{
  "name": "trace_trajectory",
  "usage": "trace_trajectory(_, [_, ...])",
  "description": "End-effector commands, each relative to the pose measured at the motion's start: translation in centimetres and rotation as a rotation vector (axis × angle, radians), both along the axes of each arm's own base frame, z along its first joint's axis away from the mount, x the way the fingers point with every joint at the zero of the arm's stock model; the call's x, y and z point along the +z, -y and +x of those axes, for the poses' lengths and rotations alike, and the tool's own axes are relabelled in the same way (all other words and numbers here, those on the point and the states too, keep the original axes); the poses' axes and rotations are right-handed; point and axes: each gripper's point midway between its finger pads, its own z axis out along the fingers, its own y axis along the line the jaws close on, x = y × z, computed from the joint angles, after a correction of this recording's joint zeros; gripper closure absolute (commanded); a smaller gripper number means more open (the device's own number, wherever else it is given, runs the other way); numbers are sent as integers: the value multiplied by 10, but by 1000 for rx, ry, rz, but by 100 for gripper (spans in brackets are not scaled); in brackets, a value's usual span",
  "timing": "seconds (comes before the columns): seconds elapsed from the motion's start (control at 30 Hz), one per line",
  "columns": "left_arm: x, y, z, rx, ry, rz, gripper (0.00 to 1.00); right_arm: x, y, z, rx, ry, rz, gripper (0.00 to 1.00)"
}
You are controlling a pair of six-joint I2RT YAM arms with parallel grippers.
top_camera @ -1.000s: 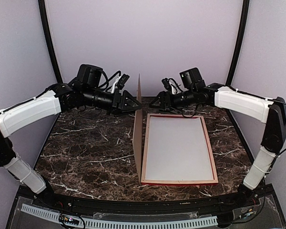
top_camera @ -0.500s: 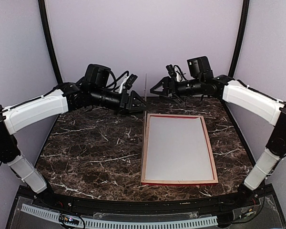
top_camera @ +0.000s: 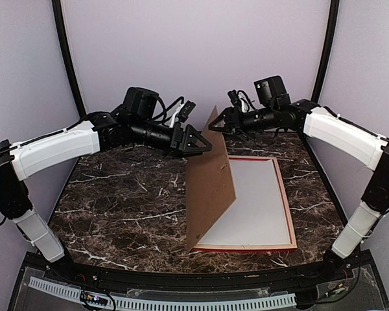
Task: Put the photo into the frame
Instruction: Pass from the left arm to the right, then move the photo frame to the center of the board.
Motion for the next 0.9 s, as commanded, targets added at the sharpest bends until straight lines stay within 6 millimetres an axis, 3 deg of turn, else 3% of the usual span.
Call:
trace_trajectory(0.0, [20,-7,-2,14,87,-5,36,-21,12,8,-45,3,-92,43])
trace_trajectory(0.27, [11,-19,-1,57,122,45,36,-76,17,11,-35,-70,-160,72])
trace_trajectory(0.43, [1,-31,2,110,143,86,35,-104,18,14,-30,-97,-169,100])
trace_trajectory(0.67, [-45,-67,18,252,92,176,35,-119,18,13,-18,-121,-116,100])
trace_trajectory(0.8, [-85,-99,24,349,16,218,35,-121,25,14,-49,-126,-80,100])
trace_trajectory(0.83, [-105,-108,23,375,-6,248,35,-121,28,15,-64,-126,-71,100])
trace_trajectory(0.87, [-109,-116,25,404,-22,251,35,-120,30,16,-75,-124,-59,100])
